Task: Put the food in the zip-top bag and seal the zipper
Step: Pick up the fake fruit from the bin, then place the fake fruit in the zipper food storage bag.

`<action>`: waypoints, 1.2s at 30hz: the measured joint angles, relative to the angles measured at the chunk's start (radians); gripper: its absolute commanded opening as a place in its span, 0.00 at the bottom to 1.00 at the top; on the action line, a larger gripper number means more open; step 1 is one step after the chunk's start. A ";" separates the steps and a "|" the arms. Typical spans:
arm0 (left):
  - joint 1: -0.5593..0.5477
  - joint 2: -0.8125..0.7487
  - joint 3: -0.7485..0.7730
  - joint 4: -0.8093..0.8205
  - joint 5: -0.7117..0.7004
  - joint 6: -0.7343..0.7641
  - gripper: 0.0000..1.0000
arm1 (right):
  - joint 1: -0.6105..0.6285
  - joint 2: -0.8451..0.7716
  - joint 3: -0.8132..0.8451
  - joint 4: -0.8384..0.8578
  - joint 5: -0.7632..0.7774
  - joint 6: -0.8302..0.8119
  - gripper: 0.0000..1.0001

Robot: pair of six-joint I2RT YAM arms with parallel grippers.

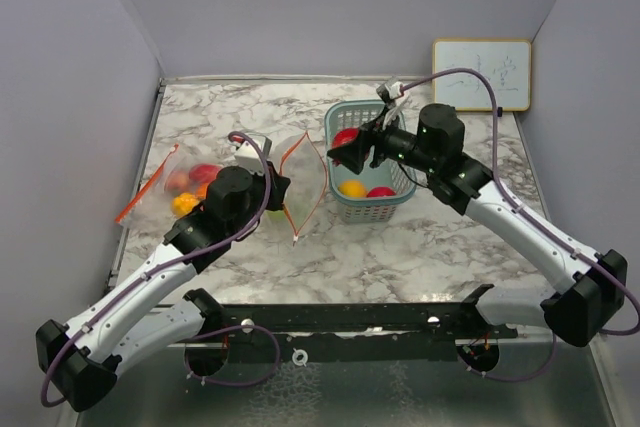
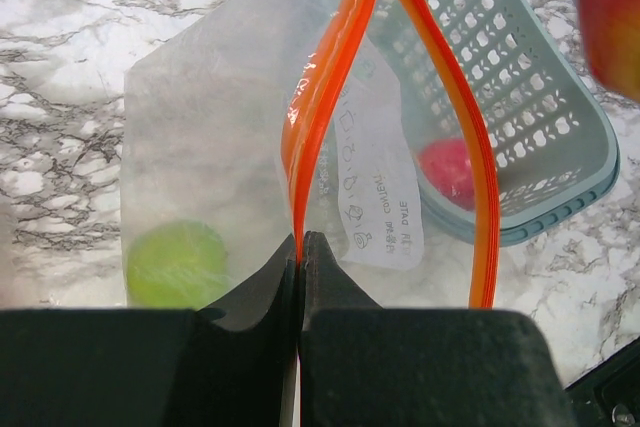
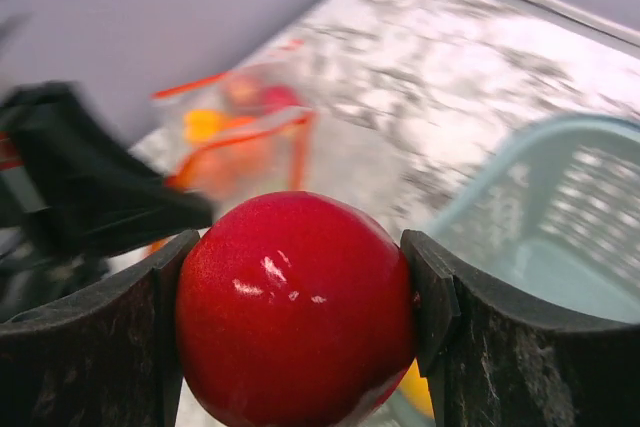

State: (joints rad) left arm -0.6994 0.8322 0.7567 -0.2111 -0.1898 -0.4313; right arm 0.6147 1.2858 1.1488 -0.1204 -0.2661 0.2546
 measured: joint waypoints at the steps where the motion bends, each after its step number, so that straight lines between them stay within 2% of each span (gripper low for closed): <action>1: 0.000 0.002 0.000 0.000 -0.001 0.000 0.00 | 0.009 -0.015 -0.010 0.031 -0.056 0.004 0.22; 5: 0.004 0.009 0.000 0.000 -0.002 0.000 0.00 | 0.068 -0.013 -0.066 0.176 -0.250 0.050 0.22; 7: 0.004 0.011 0.000 0.000 -0.002 -0.001 0.00 | 0.082 0.022 -0.085 0.223 -0.301 0.076 0.22; 12: 0.005 0.023 0.003 0.000 0.003 -0.003 0.00 | 0.108 0.127 -0.114 0.315 -0.322 0.145 0.25; 14: 0.005 0.026 0.004 0.000 0.006 -0.005 0.00 | 0.121 0.161 -0.113 0.340 -0.291 0.161 0.30; 19: 0.005 0.026 0.004 0.000 0.014 -0.008 0.00 | 0.161 0.220 -0.063 0.349 -0.174 0.160 0.71; 21: 0.005 0.026 0.004 0.000 0.017 -0.009 0.00 | 0.179 0.235 -0.031 0.341 -0.115 0.150 0.96; 22: 0.005 0.025 0.004 0.000 0.017 -0.009 0.00 | 0.184 0.234 -0.026 0.338 -0.093 0.148 1.00; 30: 0.005 0.023 0.009 -0.002 0.017 -0.008 0.00 | 0.195 0.175 -0.053 0.303 0.031 0.105 1.00; 36: 0.006 0.022 0.029 -0.023 0.017 -0.007 0.00 | 0.195 0.042 -0.074 0.245 0.148 0.061 1.00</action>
State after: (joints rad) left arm -0.6937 0.8543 0.7860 -0.2340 -0.1726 -0.4385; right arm 0.8101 1.3281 1.0748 0.1242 -0.1181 0.3157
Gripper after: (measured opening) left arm 0.017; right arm 0.994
